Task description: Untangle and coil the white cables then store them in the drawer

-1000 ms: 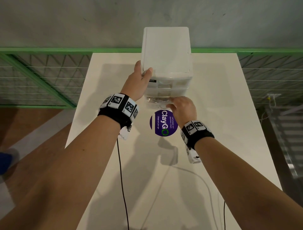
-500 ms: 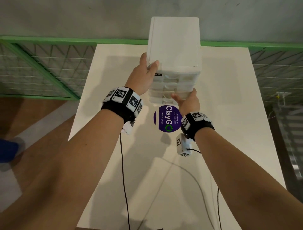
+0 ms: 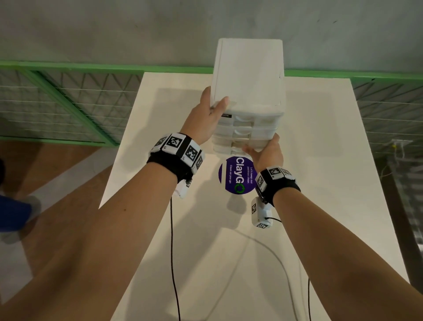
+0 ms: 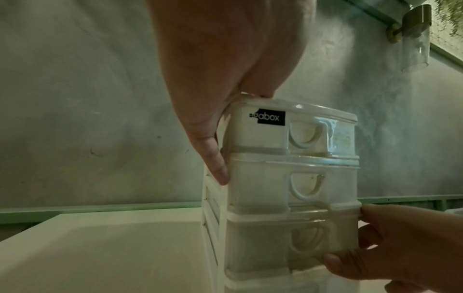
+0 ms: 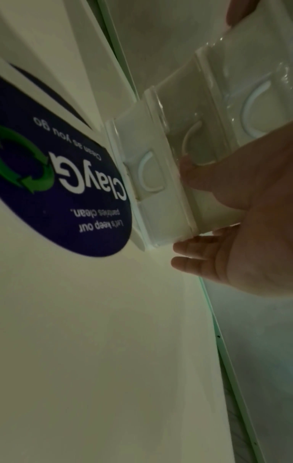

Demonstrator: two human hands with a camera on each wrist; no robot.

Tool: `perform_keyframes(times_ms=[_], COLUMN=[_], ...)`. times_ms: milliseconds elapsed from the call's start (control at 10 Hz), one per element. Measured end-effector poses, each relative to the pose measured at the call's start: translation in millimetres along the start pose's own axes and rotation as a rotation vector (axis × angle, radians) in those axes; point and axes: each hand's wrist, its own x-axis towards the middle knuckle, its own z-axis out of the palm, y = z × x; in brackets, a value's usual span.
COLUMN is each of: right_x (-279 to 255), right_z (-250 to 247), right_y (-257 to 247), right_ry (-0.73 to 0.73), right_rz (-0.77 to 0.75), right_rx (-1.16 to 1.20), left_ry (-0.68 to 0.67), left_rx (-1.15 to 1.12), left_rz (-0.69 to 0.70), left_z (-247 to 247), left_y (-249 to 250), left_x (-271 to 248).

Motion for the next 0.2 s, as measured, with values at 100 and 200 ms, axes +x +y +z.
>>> perform_keyframes(times_ms=[100,200], right_x=[-1,-18], right_z=[-7,-14], right_y=[-1,13], right_ry=[-0.057,-0.153], right_rz=[0.023,0.117], right_rx=[-0.080,-0.255], left_ry=[-0.019,-0.037], left_rx=[-0.039,-0.022], left_rz=[-0.102,-0.214], left_z=[-3,0], left_y=[2,-10], left_x=[-4,-25])
